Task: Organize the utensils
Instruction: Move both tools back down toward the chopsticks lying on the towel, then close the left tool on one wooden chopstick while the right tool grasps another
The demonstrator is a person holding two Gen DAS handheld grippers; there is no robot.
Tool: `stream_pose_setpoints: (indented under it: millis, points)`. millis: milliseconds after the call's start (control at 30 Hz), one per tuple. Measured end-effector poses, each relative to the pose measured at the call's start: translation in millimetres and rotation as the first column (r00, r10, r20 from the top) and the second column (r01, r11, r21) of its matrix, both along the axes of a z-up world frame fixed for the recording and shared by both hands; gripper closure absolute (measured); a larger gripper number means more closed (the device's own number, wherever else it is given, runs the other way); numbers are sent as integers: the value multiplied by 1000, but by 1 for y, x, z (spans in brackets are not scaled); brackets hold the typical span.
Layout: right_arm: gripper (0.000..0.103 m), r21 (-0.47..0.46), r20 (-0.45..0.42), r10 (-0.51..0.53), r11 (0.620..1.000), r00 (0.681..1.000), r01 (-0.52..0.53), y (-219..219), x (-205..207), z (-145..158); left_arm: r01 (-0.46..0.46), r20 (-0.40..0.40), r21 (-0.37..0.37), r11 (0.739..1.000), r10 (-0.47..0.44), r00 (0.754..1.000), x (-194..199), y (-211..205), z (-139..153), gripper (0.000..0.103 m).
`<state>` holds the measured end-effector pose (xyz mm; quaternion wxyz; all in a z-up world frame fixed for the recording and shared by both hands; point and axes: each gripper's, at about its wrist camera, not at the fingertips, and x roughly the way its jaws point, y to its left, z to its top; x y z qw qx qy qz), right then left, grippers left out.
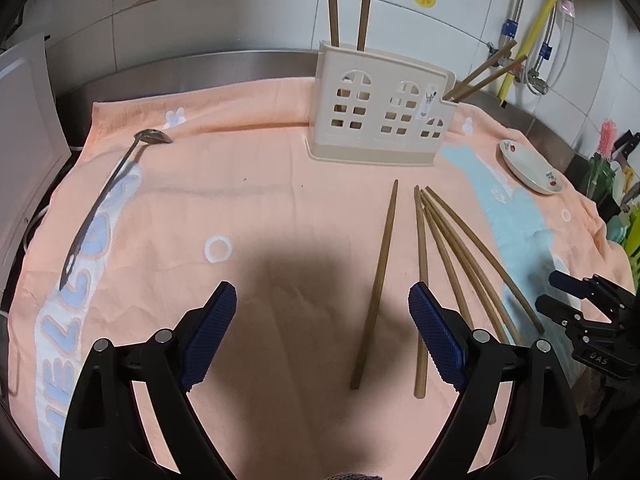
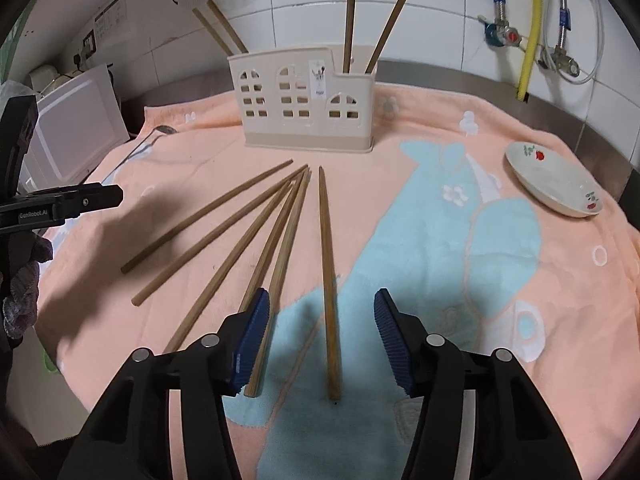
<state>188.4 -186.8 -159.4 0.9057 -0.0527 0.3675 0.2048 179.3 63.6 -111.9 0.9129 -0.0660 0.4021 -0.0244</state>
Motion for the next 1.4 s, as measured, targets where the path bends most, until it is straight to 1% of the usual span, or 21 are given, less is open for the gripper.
stream_pose_setpoints:
  millis: [133,333,400,567,633,800,867,933,1033,1100,1200,1267,1300,1367,1400]
  points:
    - [58,-9,-20,10,1000,1000,-10,4,3,-9,10,-9,4,1000,-10,1000,0,-2,-4,16]
    - [66,2,-41,22,1000,999,-22,8,9,-16,45,-15,9,999,-45,999,-2,-7,-8,16]
    - [70,0,-44,21,1000,999,-21,9,11,-17,55,-18,12,998,-55,998,-2,-9,-10,16]
    - [75,2,-59,8,1000,998,-8,7,17,-21,82,-26,9,997,-81,996,-3,-13,-15,18]
    - [76,-2,-66,6,1000,998,-6,7,19,-23,91,-30,6,996,-90,995,-3,-14,-17,20]
    - [84,-7,-69,3,1000,998,-3,6,20,-25,121,-45,9,993,-120,992,-3,-20,-24,25]
    - [84,-12,-69,3,1000,998,-4,7,21,-26,131,-50,13,991,-130,990,-3,-22,-26,31]
    - [86,-16,-70,4,1000,998,-5,7,21,-26,141,-57,14,990,-140,988,-3,-24,-28,33]
    - [87,-24,-65,1,1000,998,-3,8,21,-27,153,-64,9,988,-152,986,-1,-26,-30,46]
    - [90,-26,-64,-3,1000,998,1,7,21,-27,159,-67,9,987,-158,985,1,-28,-32,47]
    - [92,-26,-64,-5,1000,998,3,6,21,-27,170,-69,7,985,-169,983,3,-32,-33,55]
    - [94,-28,-62,-7,1000,998,6,6,20,-28,179,-73,9,984,-178,981,5,-35,-34,62]
    - [95,-28,-62,-10,1000,998,9,6,20,-28,184,-75,10,983,-182,980,6,-36,-35,63]
    - [95,-24,-62,-11,1000,998,10,5,20,-28,190,-80,10,982,-189,979,9,-39,-37,70]
    - [95,-25,-62,-11,1000,998,9,4,20,-28,193,-85,11,981,-191,978,10,-40,-38,72]
